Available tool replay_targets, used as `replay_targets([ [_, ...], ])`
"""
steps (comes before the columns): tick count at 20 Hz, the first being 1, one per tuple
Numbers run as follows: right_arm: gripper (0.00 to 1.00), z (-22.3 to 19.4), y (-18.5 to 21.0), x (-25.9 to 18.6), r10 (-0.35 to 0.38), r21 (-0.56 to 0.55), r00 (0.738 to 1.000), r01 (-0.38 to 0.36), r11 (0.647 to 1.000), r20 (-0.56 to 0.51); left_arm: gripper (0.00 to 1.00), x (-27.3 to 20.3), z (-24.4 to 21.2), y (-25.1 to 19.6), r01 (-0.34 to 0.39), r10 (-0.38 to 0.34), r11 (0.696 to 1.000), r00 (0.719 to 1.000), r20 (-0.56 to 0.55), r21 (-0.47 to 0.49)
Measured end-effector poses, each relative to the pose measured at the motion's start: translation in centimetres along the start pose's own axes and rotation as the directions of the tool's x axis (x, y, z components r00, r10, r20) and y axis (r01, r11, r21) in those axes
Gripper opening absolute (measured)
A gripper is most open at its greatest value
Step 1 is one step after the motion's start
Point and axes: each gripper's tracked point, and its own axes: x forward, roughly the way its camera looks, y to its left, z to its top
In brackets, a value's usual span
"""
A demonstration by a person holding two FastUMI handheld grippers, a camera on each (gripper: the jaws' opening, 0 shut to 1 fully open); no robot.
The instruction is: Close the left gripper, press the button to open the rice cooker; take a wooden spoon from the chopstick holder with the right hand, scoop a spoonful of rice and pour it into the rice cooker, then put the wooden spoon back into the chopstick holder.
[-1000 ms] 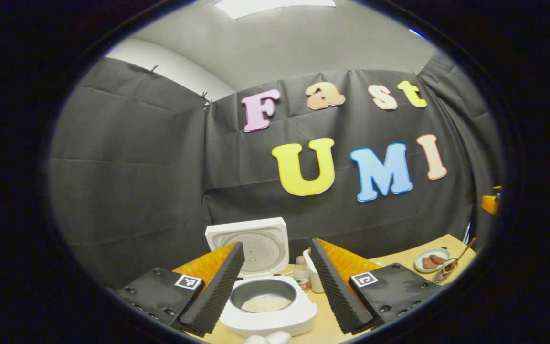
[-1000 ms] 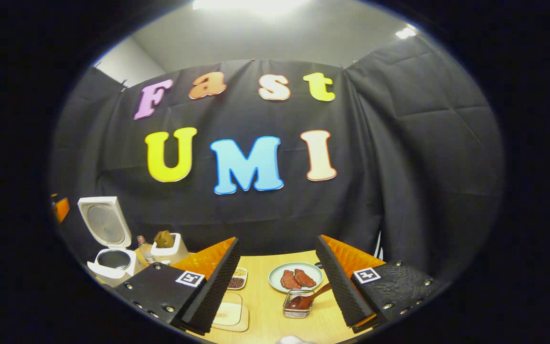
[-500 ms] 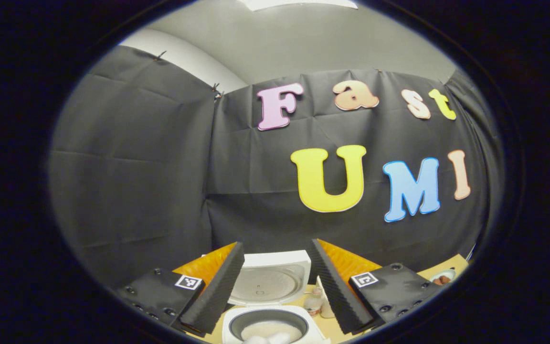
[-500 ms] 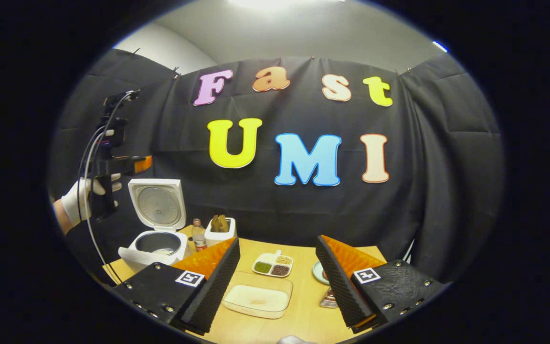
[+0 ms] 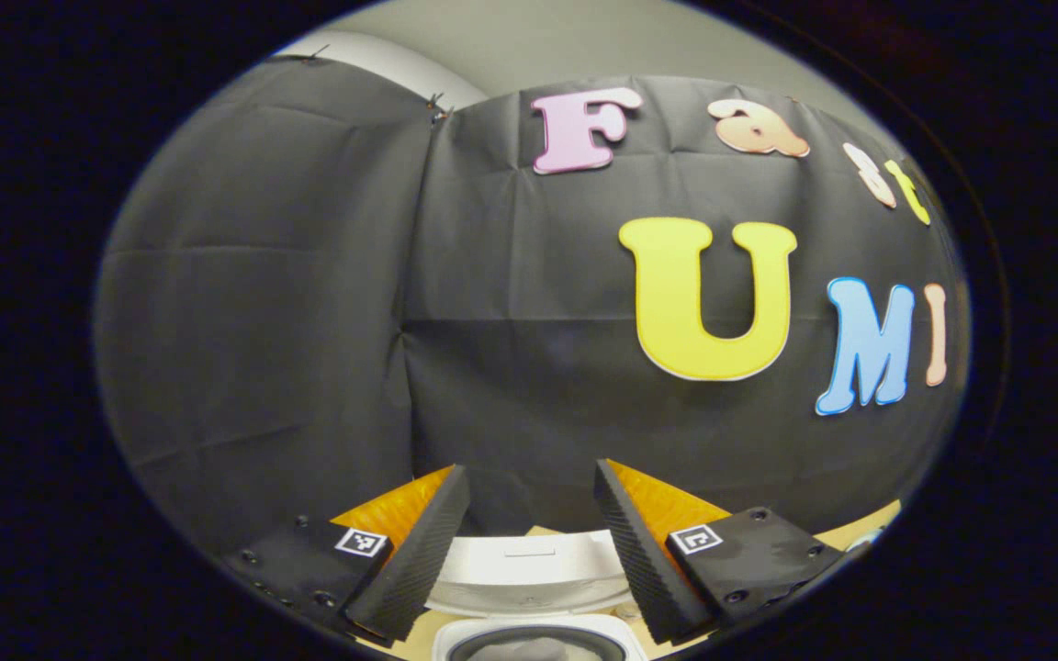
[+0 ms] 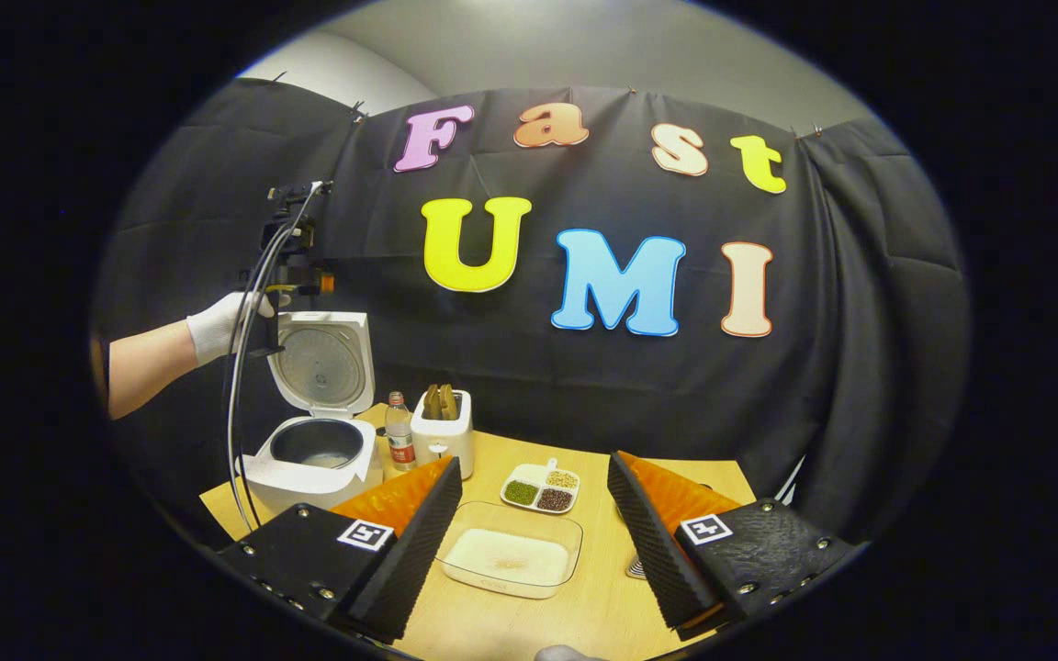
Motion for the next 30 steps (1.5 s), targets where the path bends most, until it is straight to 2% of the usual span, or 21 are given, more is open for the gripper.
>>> replay_targets([
  [3, 0.98, -0.1, 0.5, -0.1, 0.014, 0.026, 1.000, -0.014, 1.000, -0.015, 0.97, 1.7, -3.4, -0.4, -0.012, 0.014, 1.000, 0.994, -0.109, 0.021],
  [6, 0.93, 0.3, 0.6, -0.3, 0.016, 0.028, 1.000, -0.016, 0.999, -0.001, 0.95, 1.3, -3.4, -0.6, -0.022, 0.025, 0.999, 0.993, -0.118, 0.025],
  [7, 0.98, 0.4, 0.7, -0.4, 0.019, 0.033, 1.000, -0.019, 0.999, 0.003, 1.00, 1.1, -3.5, -0.6, -0.021, 0.023, 1.000, 0.991, -0.132, 0.019],
  [10, 0.98, 0.7, 0.8, -0.6, 0.028, 0.043, 1.000, -0.028, 0.999, 0.015, 0.95, 0.0, -3.9, -0.7, -0.013, 0.015, 1.000, 0.986, -0.166, 0.014],
  [11, 0.93, 0.9, 0.7, -0.7, 0.027, 0.039, 0.999, -0.028, 0.999, 0.024, 0.98, -0.7, -4.2, -0.8, -0.013, 0.015, 1.000, 0.984, -0.176, 0.011],
  [12, 0.93, 1.0, 0.4, -0.9, 0.020, 0.043, 0.999, -0.022, 0.999, 0.033, 0.98, -2.6, -5.0, -1.1, -0.009, 0.011, 1.000, 0.984, -0.178, 0.016],
  [13, 0.98, 1.1, 0.3, -1.2, 0.015, 0.047, 0.999, -0.017, 0.999, 0.042, 0.98, -4.4, -5.5, -1.2, -0.006, 0.009, 1.000, 0.984, -0.181, 0.020],
  [14, 0.93, 1.2, 0.2, -1.4, 0.007, 0.050, 0.999, -0.010, 0.999, 0.050, 0.97, -5.9, -6.0, -1.2, -0.004, 0.007, 1.000, 0.982, -0.190, 0.018],
  [15, 0.98, 1.3, 0.2, -1.7, 0.004, 0.054, 0.998, -0.007, 0.999, 0.057, 0.98, -7.1, -6.7, -1.3, -0.003, 0.006, 1.000, 0.979, -0.202, 0.015],
  [17, 0.97, 1.4, 0.2, -2.3, -0.001, 0.055, 0.998, -0.003, 0.998, 0.064, 0.97, -8.9, -8.3, -1.5, 0.000, 0.002, 1.000, 0.970, -0.242, 0.009],
  [20, 0.98, 1.3, 0.0, -3.4, -0.014, 0.070, 0.998, 0.009, 0.997, 0.068, 0.97, -12.4, -12.2, -2.0, 0.028, -0.026, 1.000, 0.949, -0.313, 0.000],
  [23, 0.98, 1.7, -1.0, -4.8, -0.058, 0.073, 0.993, 0.051, 0.996, 0.099, 0.96, -15.3, -17.3, -2.2, 0.044, -0.051, 0.999, 0.912, -0.408, -0.027],
  [28, 0.98, 1.7, -2.1, -6.0, -0.091, 0.106, 0.989, 0.078, 0.991, 0.120, 0.98, -17.7, -23.2, -2.5, 0.054, -0.047, 0.999, 0.859, -0.509, -0.001],
  [30, 0.98, 1.7, -2.3, -6.6, -0.104, 0.118, 0.987, 0.090, 0.989, 0.121, 0.97, -19.3, -25.4, -2.3, 0.053, -0.044, 0.999, 0.827, -0.560, -0.001],
])
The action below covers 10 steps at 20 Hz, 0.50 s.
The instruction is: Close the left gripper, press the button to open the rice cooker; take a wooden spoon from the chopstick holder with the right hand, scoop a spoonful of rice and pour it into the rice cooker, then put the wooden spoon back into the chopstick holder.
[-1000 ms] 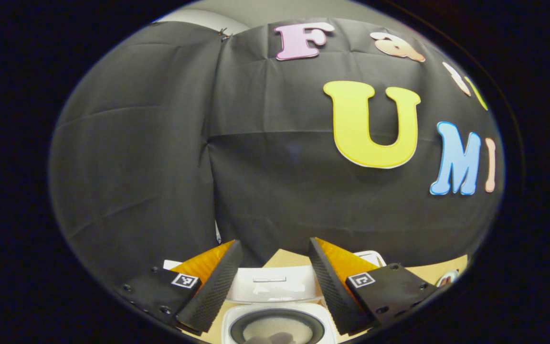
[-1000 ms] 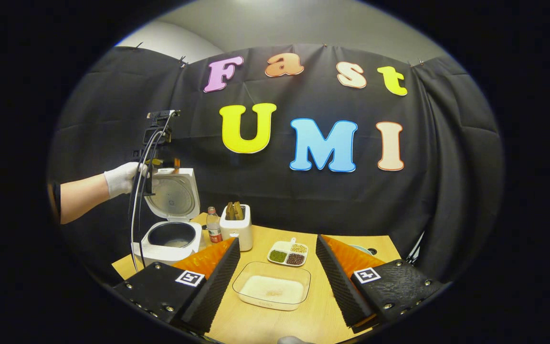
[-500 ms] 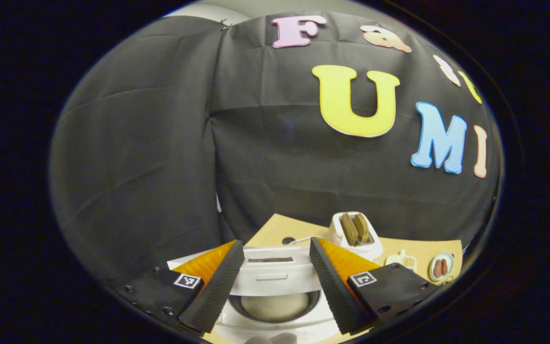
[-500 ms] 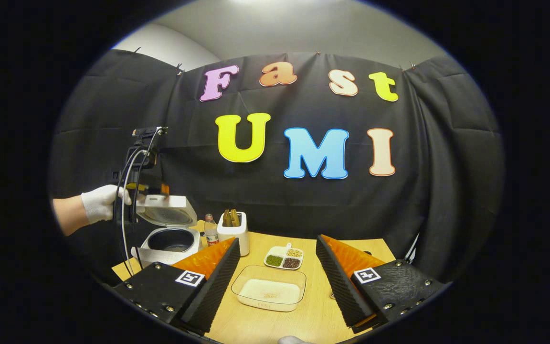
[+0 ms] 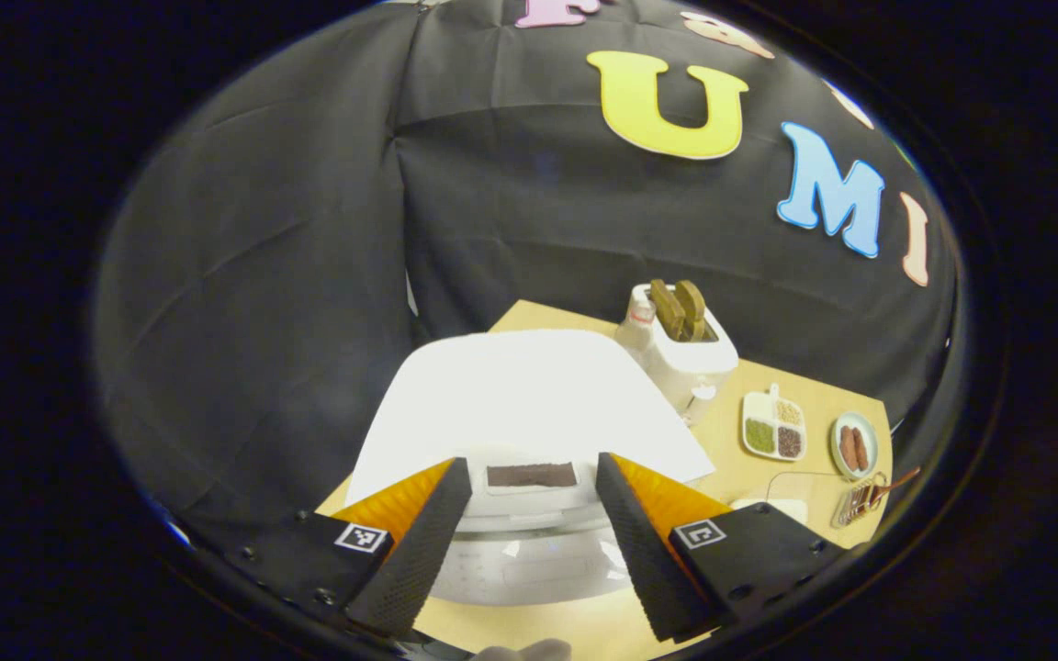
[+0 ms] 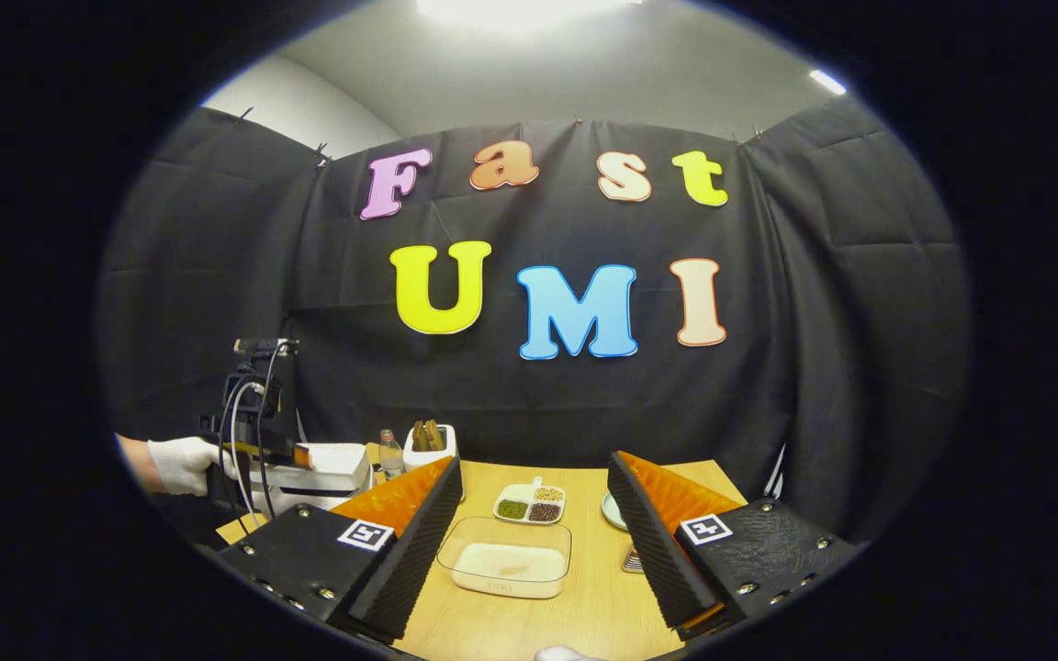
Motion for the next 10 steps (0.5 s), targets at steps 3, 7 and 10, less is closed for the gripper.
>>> replay_targets([
  [3, 0.98, 0.1, -0.7, -0.7, -0.021, 0.003, 1.000, 0.021, 1.000, 0.011, 0.99, 1.3, -3.5, 0.3, -0.008, 0.007, 1.000, 0.996, -0.090, -0.004],
  [7, 0.98, 0.0, -1.1, -1.3, -0.028, 0.003, 1.000, 0.028, 1.000, 0.008, 0.98, 1.0, -4.4, 0.8, -0.011, 0.012, 1.000, 0.995, -0.100, 0.014],
  [10, 0.98, -0.5, -1.0, -1.5, -0.022, 0.019, 1.000, 0.022, 1.000, -0.007, 0.98, 1.2, -4.2, 0.8, -0.017, 0.019, 1.000, 0.993, -0.113, 0.015],
])
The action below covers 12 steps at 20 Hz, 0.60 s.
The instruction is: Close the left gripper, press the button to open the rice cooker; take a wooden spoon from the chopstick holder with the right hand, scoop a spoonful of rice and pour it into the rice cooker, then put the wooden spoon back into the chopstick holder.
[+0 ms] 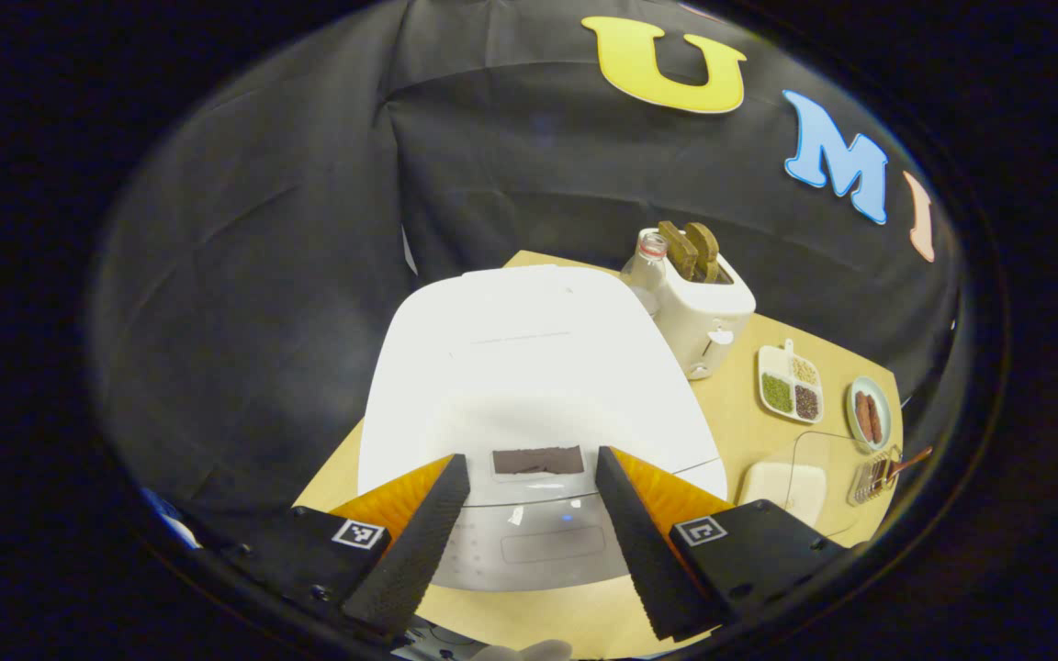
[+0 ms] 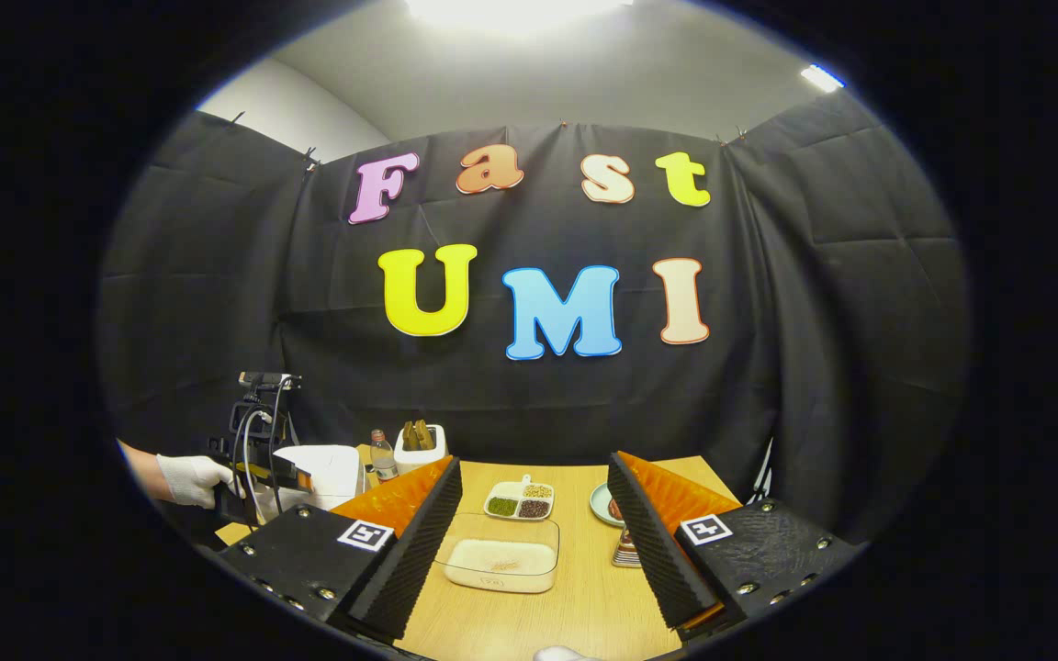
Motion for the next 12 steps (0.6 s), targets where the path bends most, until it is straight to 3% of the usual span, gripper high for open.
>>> replay_targets([
  [12, 0.98, 0.0, -0.1, 0.1, 0.018, 0.036, 1.000, -0.017, 0.999, -0.020, 0.99, 1.0, 1.7, -0.7, 0.019, -0.021, 0.998, 0.999, 0.050, 0.058],
])
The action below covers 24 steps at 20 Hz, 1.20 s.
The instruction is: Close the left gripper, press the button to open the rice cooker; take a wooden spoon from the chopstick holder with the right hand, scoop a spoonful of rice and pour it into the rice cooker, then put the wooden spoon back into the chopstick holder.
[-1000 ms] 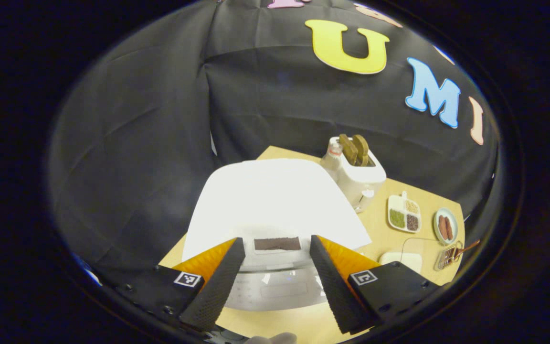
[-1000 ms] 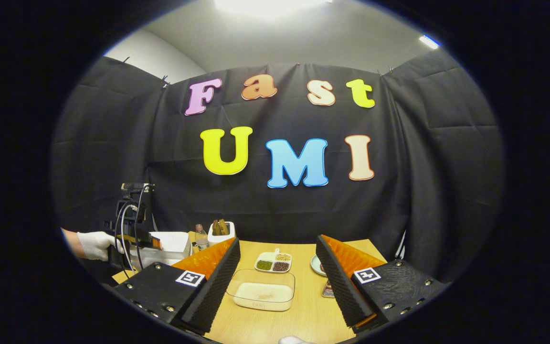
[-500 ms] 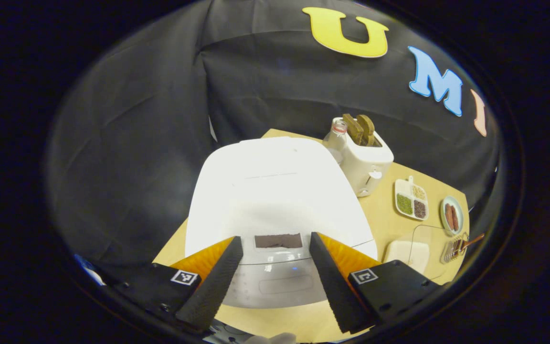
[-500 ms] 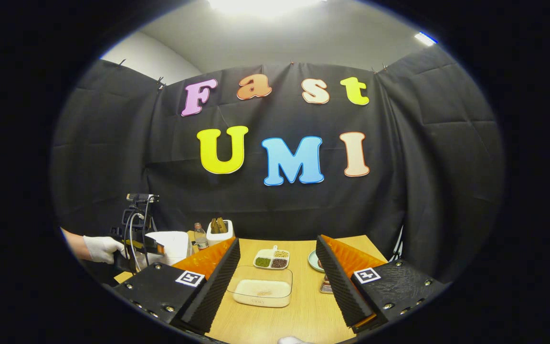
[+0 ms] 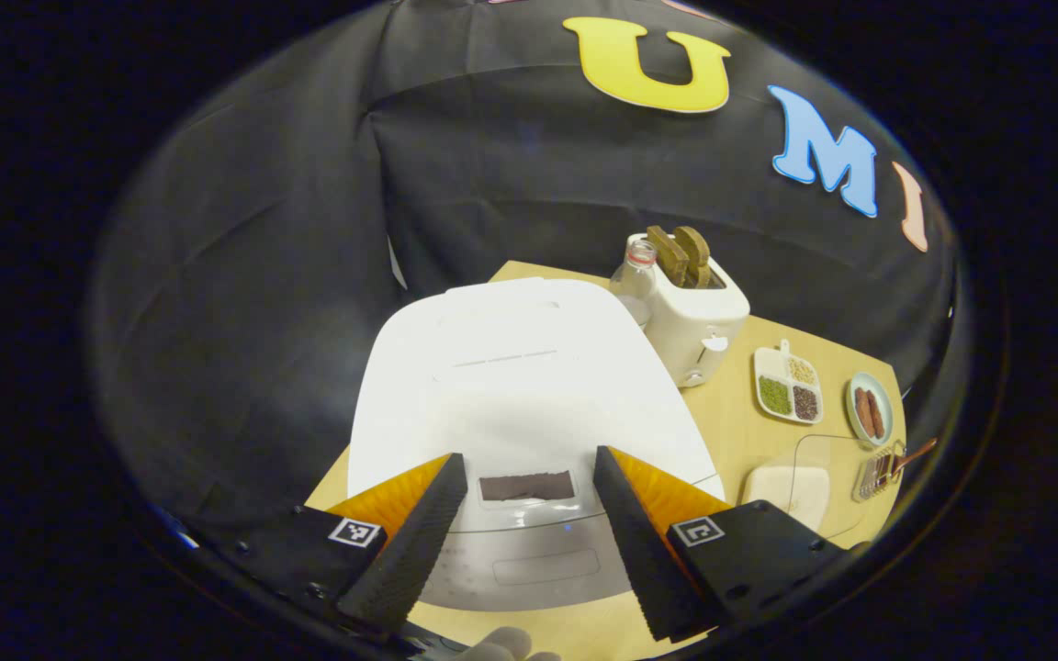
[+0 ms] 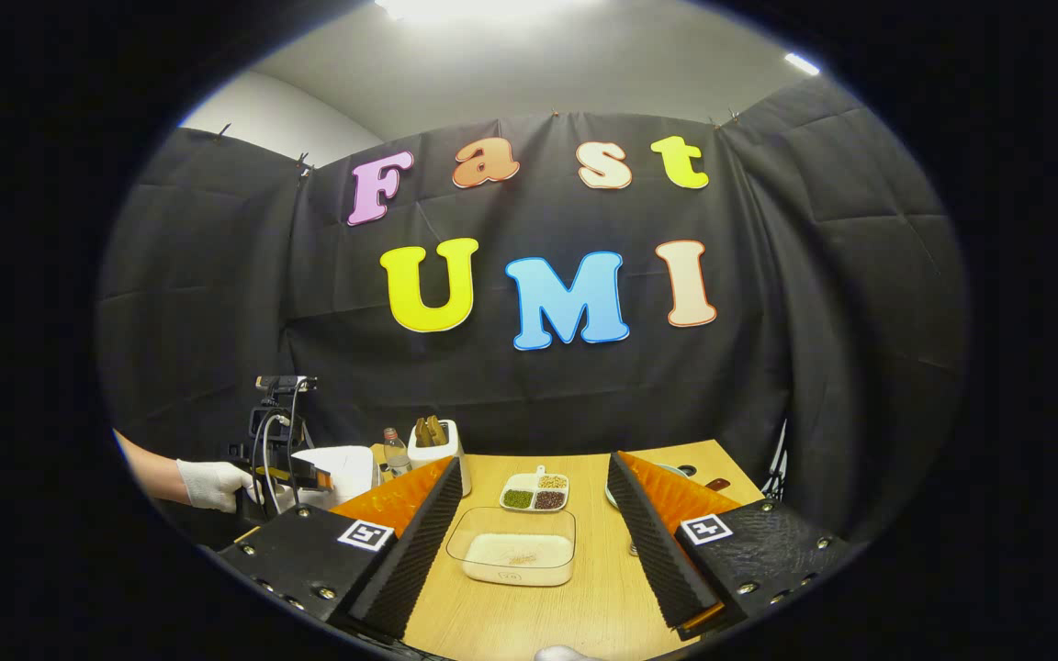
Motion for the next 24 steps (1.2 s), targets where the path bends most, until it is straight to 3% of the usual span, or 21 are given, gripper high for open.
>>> replay_targets([
  [4, 0.98, 1.0, -0.7, 0.1, -0.015, -0.015, 1.000, 0.016, 1.000, 0.023, 1.00, -1.6, 2.8, 0.9, -0.044, 0.039, 0.998, 0.992, 0.121, 0.044],
  [7, 0.98, 1.7, -1.1, 0.3, -0.029, -0.021, 0.999, 0.030, 0.999, 0.036, 0.98, -6.1, 6.9, -0.4, -0.016, 0.005, 0.999, 0.961, 0.278, 0.037],
  [11, 0.98, 3.4, -1.5, 0.5, -0.052, -0.028, 0.996, 0.055, 0.998, 0.073, 0.99, -15.5, 11.0, -3.2, 0.034, -0.065, 0.997, 0.869, 0.491, 0.072],
  [16, 0.98, 5.4, -2.6, 0.4, -0.090, -0.032, 0.989, 0.094, 0.995, 0.117, 1.00, -27.8, 12.0, -6.5, 0.125, -0.163, 0.987, 0.721, 0.674, 0.105],
  [17, 0.98, 5.7, -2.7, 0.3, -0.096, -0.032, 0.988, 0.101, 0.994, 0.121, 1.00, -30.6, 11.7, -7.3, 0.150, -0.185, 0.982, 0.704, 0.686, 0.111],
  [19, 0.97, 5.9, -3.6, 0.1, -0.128, -0.036, 0.984, 0.133, 0.990, 0.122, 0.99, -34.2, 9.1, -8.9, 0.193, -0.225, 0.973, 0.690, 0.687, 0.125],
  [24, 0.98, 6.1, -4.6, -0.4, -0.164, -0.022, 0.979, 0.167, 0.986, 0.123, 0.99, -36.3, 6.4, -10.2, 0.216, -0.270, 0.962, 0.676, 0.686, 0.166],
])
